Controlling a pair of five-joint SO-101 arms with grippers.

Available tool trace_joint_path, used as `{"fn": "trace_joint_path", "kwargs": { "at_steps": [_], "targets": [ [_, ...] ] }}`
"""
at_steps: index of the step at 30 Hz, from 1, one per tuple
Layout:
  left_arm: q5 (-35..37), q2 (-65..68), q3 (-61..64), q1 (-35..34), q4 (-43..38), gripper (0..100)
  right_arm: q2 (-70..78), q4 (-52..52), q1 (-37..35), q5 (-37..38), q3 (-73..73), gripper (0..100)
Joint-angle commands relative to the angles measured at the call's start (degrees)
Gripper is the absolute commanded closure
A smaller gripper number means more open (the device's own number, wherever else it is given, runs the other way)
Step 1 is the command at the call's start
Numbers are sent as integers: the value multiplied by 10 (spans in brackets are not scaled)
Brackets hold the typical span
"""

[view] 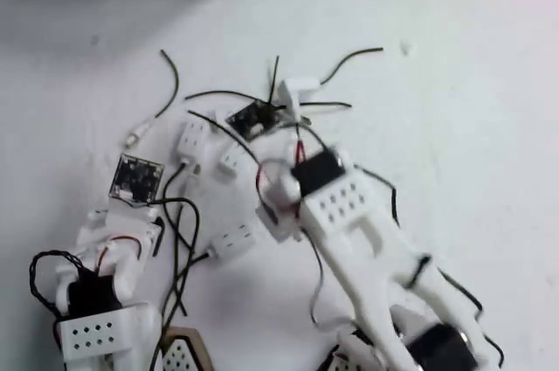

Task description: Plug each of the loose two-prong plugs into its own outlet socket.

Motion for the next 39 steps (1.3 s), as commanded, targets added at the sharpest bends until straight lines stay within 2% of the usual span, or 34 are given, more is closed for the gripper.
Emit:
{"fn": "trace_joint_path", "kwargs": {
  "at_steps": [1, 6, 14, 23, 39],
  "targets": [
    [-1, -7, -11, -5, -2, 789, -111, -94, -34, -30, 98, 981],
    [-1, -7, -11, -5, -2, 789, -191, -187, -54, -82, 208, 981],
    [-1, -7, -10, -5, -2, 789, -207, -367, -82, -158, 301, 981],
    [-1, -7, -10, -5, -2, 789, -206, -607, -82, -156, 433, 981],
    [-1, -7, -10, -5, -2, 789, -205, -651, -82, -145, 461, 981]
  ]
}}
